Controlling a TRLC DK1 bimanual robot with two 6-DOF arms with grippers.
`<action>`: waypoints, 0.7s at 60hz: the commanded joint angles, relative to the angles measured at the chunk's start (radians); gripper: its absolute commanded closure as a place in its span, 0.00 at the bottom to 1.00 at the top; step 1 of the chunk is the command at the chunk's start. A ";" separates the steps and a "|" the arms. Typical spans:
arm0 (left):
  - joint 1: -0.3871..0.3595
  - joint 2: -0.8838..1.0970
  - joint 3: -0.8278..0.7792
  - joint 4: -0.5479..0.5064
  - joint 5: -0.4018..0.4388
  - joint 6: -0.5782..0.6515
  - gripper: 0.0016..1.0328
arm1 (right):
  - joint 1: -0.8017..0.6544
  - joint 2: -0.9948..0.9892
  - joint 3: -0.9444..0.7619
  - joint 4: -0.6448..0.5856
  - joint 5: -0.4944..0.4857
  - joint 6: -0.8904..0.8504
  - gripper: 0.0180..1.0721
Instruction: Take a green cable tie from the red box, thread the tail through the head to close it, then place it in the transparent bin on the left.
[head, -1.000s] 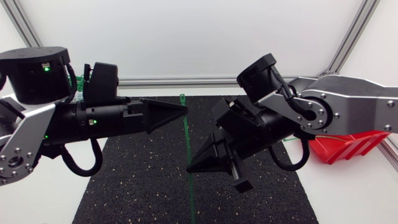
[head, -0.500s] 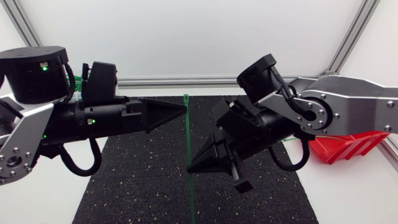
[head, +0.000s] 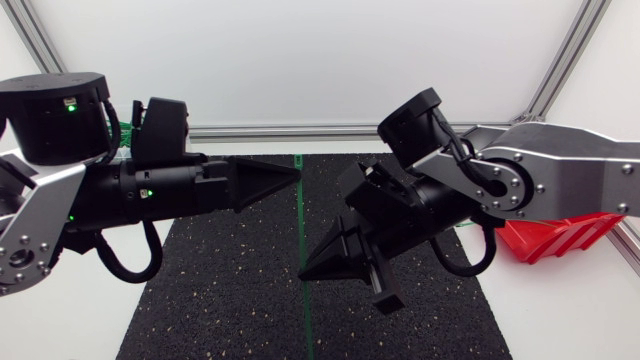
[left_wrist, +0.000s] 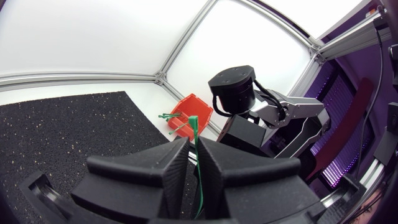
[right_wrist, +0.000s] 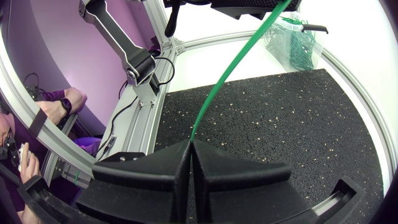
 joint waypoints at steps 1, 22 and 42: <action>-0.011 -0.001 0.035 -0.005 0.006 -0.016 0.88 | 0.008 0.001 -0.027 0.012 0.001 -0.012 0.95; -0.012 0.010 0.044 -0.023 0.006 -0.018 0.96 | 0.009 0.009 -0.027 0.020 0.014 -0.009 0.95; 0.031 0.017 0.081 -0.081 0.017 -0.027 0.96 | 0.025 0.017 -0.028 0.020 0.072 -0.012 0.68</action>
